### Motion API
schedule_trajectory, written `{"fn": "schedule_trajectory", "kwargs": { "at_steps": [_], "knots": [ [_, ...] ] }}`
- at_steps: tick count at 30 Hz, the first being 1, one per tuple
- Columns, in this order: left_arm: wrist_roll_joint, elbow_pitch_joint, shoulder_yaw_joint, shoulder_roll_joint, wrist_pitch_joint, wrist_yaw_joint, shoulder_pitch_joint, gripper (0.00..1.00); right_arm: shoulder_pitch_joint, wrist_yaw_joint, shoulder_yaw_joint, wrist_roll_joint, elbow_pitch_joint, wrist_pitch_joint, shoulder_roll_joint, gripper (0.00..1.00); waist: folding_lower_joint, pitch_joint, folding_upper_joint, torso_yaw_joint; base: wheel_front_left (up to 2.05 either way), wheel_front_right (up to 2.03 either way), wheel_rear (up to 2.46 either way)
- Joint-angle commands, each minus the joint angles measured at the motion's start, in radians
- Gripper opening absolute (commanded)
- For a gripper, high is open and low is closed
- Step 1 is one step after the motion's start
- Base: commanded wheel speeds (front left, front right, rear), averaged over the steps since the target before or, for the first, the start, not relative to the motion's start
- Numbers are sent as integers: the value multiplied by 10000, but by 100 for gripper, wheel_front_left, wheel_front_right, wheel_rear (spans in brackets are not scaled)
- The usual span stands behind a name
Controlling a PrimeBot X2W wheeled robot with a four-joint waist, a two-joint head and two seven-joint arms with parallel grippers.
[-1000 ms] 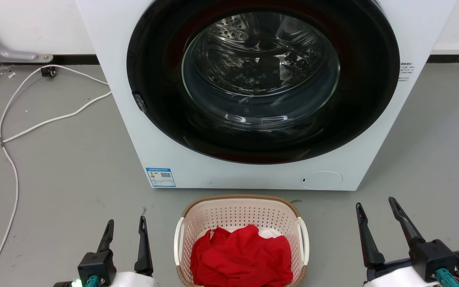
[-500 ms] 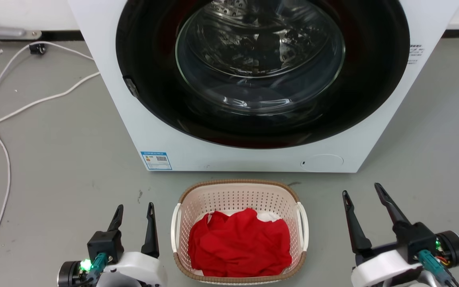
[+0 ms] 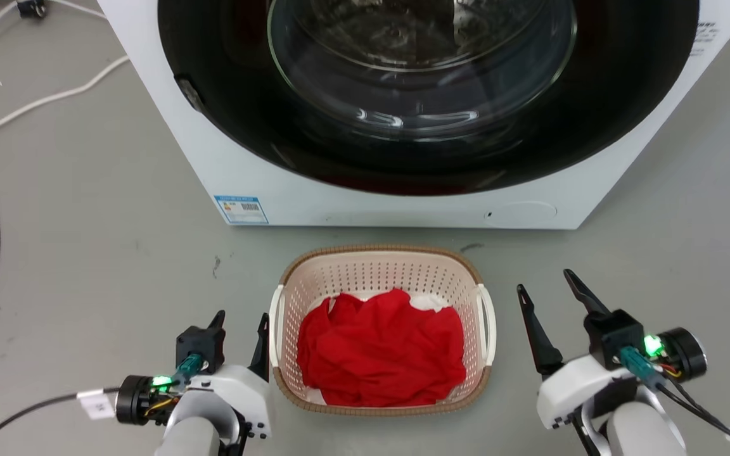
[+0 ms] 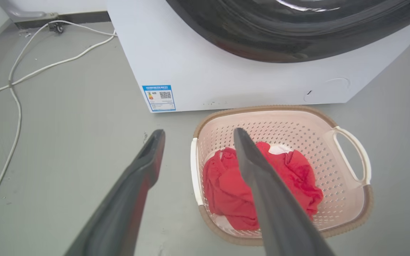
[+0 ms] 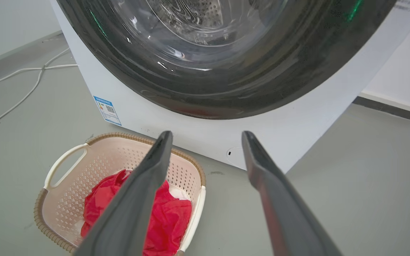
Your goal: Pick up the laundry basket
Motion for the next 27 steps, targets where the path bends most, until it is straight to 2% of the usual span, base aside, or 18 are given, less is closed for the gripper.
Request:
{"fn": "schedule_trajectory", "kwargs": {
  "at_steps": [1, 7, 15, 20, 27],
  "knots": [
    [57, 440, -63, 98, -25, -88, -388, 100, -384, -7, 102, -105, 318, -24, 28, 100, -1, 357, 0, -14, 0, 0, 0],
    [83, 2666, -401, 196, -25, -419, -1796, 100, -1710, -7, 456, -434, 2967, -25, 23, 100, -1, 1219, 0, -86, 0, 0, 0],
    [-58, 4911, -786, 288, 26, -680, -3895, 100, -4038, -8, 1192, -293, 6009, 24, 23, 100, -1, 2457, 0, -127, 0, 0, 0],
    [-185, 5581, -1043, 310, 427, -729, -4701, 100, -5032, -8, 1775, 79, 7018, 298, 23, 100, -1, 3055, 0, -153, 0, 0, 0],
    [-437, 5873, -1383, 294, 1045, -739, -5378, 100, -5929, -8, 2488, 797, 7670, 803, 23, 100, -1, 3712, 0, -158, 0, 0, 0]
  ]
}}
